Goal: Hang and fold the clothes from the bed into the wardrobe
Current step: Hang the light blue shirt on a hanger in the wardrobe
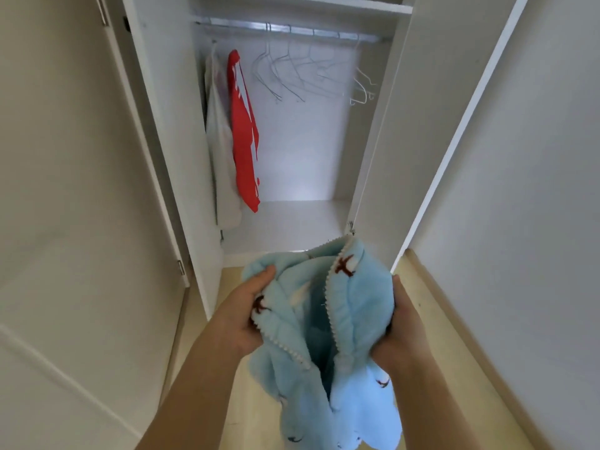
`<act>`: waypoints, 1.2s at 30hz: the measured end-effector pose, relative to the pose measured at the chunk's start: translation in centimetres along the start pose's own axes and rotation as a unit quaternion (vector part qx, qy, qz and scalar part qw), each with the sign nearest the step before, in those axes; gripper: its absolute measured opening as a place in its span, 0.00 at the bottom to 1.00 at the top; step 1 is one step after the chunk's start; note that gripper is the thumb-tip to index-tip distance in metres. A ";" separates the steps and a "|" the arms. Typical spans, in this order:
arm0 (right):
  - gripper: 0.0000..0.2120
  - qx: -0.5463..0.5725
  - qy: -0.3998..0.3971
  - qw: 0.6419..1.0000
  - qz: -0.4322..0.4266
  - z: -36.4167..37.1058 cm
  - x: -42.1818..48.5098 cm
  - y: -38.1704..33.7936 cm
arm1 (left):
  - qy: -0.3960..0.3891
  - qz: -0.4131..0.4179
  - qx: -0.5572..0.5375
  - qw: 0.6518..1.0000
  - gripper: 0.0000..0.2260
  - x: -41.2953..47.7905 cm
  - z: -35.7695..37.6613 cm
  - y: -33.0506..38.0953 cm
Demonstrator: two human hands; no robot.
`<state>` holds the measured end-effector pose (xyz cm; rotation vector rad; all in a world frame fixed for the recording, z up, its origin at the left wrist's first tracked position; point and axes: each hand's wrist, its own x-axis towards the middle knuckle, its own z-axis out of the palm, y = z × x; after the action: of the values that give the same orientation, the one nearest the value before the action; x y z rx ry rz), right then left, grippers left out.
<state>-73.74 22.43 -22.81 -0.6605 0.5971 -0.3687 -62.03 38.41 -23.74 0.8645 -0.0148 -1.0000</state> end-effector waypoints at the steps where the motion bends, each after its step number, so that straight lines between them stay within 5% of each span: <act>1: 0.18 -0.005 0.006 1.000 -0.001 0.5 1.7 -0.2 | 0.002 0.015 0.031 0.999 0.14 1.0 0.1 0.9; 3: 0.19 -0.004 0.012 1.000 0.008 1.4 5.4 -0.9 | 0.038 0.077 0.180 0.980 0.18 3.4 0.2 2.7; 4: 0.19 -0.003 0.008 1.000 0.010 1.8 7.4 -1.4 | 0.072 0.106 0.312 0.941 0.22 5.0 0.1 3.6; 7: 0.19 -0.023 -0.019 0.999 0.011 3.3 13.2 -2.9 | 0.154 0.111 0.671 0.717 0.22 10.7 0.1 6.4; 9: 0.18 -0.040 -0.046 0.998 0.016 4.7 16.8 -4.2 | 0.217 0.095 0.742 0.628 0.13 14.8 0.6 8.8; 11: 0.17 -0.057 -0.063 0.996 0.020 6.0 20.4 -5.7 | 0.297 0.113 0.729 0.607 0.07 18.6 1.4 11.3; 15: 0.14 -0.142 -0.077 0.987 -0.016 8.2 27.1 -8.1 | 0.385 0.172 0.648 0.634 0.07 23.9 2.0 14.9; 17: 0.13 -0.201 -0.089 0.975 -0.019 9.1 29.7 -8.3 | 0.411 0.199 0.547 0.701 0.06 25.7 1.4 15.9; 20: 0.12 -0.267 -0.100 0.958 -0.019 10.2 33.3 -8.4 | 0.341 0.266 0.281 0.857 0.01 27.8 1.2 17.5; 22: 0.12 -0.312 -0.122 0.942 -0.024 11.3 35.7 -8.5 | 0.298 0.286 0.141 0.900 0.02 29.6 1.2 19.2; 30: 0.09 -0.430 -0.146 0.890 -0.041 17.3 46.7 -10.0 | 0.240 0.327 0.043 0.913 0.05 38.6 -0.8 27.1; 36: 0.08 -0.442 -0.116 0.888 -0.053 25.4 55.7 -12.2 | 0.251 0.331 -0.005 0.909 0.08 45.9 -0.5 35.9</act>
<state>-16.57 -2.48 -20.62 -1.5993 0.4819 -0.0920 -9.66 13.64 -17.72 0.9916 0.1283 -0.1250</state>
